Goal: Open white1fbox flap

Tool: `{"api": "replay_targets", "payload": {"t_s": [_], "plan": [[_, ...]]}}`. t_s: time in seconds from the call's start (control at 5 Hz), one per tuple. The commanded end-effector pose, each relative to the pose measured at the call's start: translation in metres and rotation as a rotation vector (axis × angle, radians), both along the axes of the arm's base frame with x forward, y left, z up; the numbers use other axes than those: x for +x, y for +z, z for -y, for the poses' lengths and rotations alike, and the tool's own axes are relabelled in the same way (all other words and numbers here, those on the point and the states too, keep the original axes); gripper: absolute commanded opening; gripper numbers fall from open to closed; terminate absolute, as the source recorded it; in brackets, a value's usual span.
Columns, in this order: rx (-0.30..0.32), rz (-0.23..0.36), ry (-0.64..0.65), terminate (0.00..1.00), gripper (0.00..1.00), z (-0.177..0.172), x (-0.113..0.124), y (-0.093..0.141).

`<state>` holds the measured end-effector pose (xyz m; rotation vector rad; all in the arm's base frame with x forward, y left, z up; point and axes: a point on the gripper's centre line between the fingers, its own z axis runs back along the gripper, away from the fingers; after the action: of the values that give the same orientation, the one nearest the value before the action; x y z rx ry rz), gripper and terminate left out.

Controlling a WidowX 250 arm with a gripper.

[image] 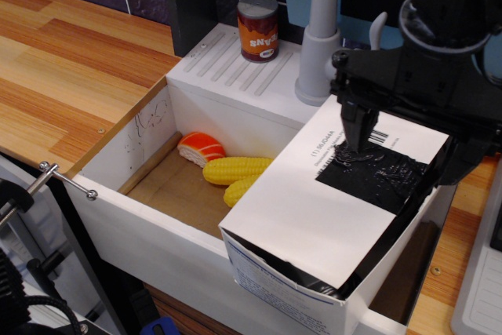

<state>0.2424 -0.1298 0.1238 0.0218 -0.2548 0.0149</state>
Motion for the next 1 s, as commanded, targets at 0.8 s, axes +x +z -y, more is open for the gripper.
{"api": "replay_targets", "payload": {"t_s": [0.8], "plan": [[0.133,0.002,0.027,0.00,1.00,0.007,0.011,-0.023]]}}
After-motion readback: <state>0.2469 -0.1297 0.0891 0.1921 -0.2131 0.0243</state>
